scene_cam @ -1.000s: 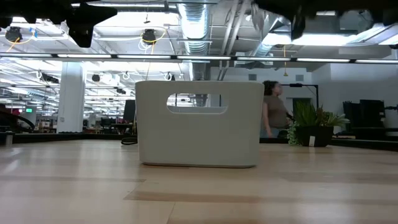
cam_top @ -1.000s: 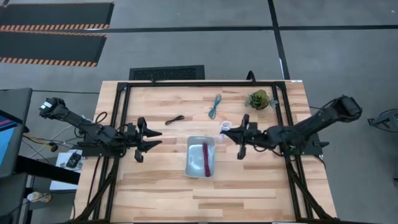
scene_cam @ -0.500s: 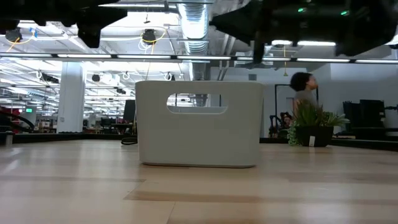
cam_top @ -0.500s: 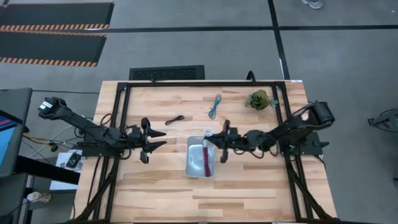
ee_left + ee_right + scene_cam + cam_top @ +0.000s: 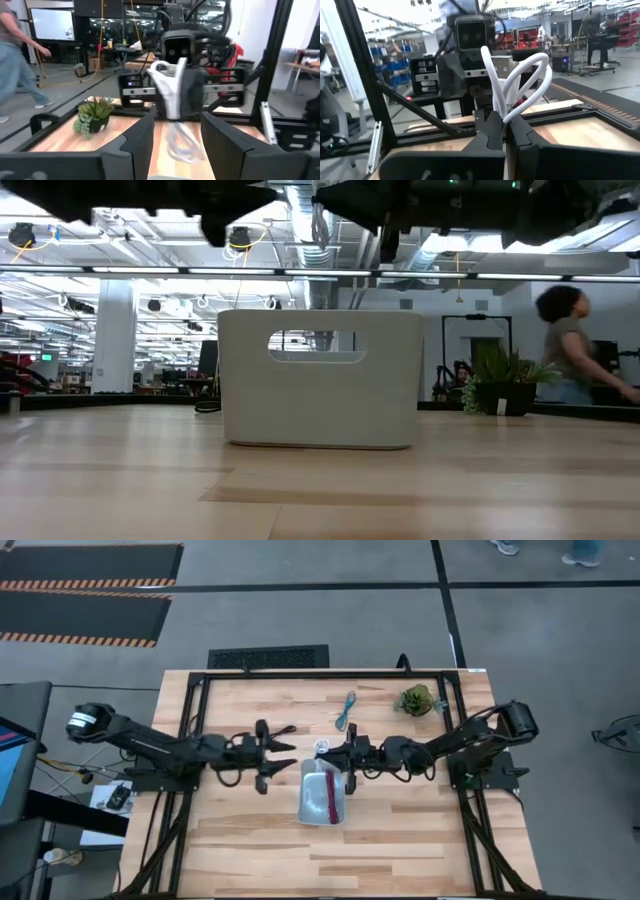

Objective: Pick and place USB-C Cables
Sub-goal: Put the white charger cable into the gray bin

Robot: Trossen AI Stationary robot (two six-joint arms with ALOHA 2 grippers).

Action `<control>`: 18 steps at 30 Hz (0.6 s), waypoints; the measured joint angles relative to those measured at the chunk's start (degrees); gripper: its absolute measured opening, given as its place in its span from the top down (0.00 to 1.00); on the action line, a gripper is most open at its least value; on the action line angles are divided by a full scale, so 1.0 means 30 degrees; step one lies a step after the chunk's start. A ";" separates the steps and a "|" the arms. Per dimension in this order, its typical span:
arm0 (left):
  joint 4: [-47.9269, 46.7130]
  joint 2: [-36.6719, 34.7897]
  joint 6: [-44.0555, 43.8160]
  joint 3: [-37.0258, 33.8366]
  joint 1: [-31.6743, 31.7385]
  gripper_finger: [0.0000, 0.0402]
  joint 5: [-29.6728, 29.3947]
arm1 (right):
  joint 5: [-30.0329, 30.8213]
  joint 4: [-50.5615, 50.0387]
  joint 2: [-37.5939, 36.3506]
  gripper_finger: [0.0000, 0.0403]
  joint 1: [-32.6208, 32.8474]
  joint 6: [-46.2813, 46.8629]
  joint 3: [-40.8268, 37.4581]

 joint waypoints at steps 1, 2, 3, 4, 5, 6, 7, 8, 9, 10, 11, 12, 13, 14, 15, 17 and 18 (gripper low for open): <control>-0.0132 0.0360 0.0185 0.0433 0.0310 0.63 0.0311 | -0.0003 -0.0290 -0.0182 1.00 0.0064 -0.0157 0.0067; -0.0194 0.0675 0.0322 0.0784 0.0594 0.63 0.0645 | -0.0007 -0.0475 -0.0406 0.99 0.0105 -0.0301 0.0071; -0.0193 0.1037 0.0441 0.1180 0.0897 0.63 0.1106 | -0.0027 -0.0639 -0.0660 0.99 0.0118 -0.0412 0.0071; -0.0250 0.1335 0.0588 0.1586 0.1170 0.63 0.1603 | -0.0116 -0.0744 -0.0903 0.99 0.0118 -0.0575 0.0071; -0.0450 0.1532 0.0672 0.1925 0.1383 0.63 0.2069 | -0.0124 -0.0893 -0.1137 1.00 0.0118 -0.0759 0.0071; -0.0601 0.1737 0.0721 0.2296 0.1615 0.63 0.2524 | -0.0120 -0.1029 -0.1389 1.00 0.0104 -0.0933 0.0071; -0.0812 0.1907 0.0739 0.2719 0.1822 0.63 0.2950 | -0.0117 -0.1341 -0.1701 1.00 0.0103 -0.1107 0.0071; -0.1113 0.2050 0.0738 0.3092 0.2034 0.63 0.3345 | -0.0112 -0.1578 -0.2011 1.00 0.0084 -0.1210 0.0071; -0.1569 0.2155 0.0734 0.3464 0.2235 0.63 0.3762 | -0.0109 -0.1730 -0.2248 0.99 0.0082 -0.1275 0.0080; -0.1871 0.2292 0.0732 0.3732 0.2408 0.63 0.4232 | -0.0109 -0.2049 -0.2456 0.99 0.0082 -0.1331 0.0093; -0.2002 0.2474 0.0665 0.4008 0.2587 0.63 0.4794 | -0.0117 -0.2378 -0.2619 0.99 0.0089 -0.1368 0.0093; -0.2068 0.2671 0.0449 0.4281 0.2744 0.63 0.5467 | -0.0117 -0.2601 -0.2693 0.99 0.0089 -0.1401 0.0093; -0.2237 0.2815 0.0173 0.4509 0.2897 0.63 0.6164 | -0.0117 -0.2689 -0.2719 0.99 0.0097 -0.1428 0.0093; -0.2369 0.2999 0.0017 0.4734 0.3018 0.63 0.6723 | -0.0124 -0.2668 -0.2719 0.99 0.0103 -0.1428 0.0093; -0.2449 0.3173 -0.0140 0.4869 0.3058 0.63 0.6957 | -0.0124 -0.2591 -0.2663 0.99 0.0096 -0.1428 0.0093; -0.2445 0.3571 -0.0180 0.4917 0.3139 0.63 0.6936 | -0.0222 -0.2692 -0.2603 1.00 0.0120 -0.1409 0.0089; -0.2445 0.3704 -0.0189 0.4917 0.3175 0.63 0.6877 | -0.0249 -0.2688 -0.2557 0.99 0.0145 -0.1347 0.0086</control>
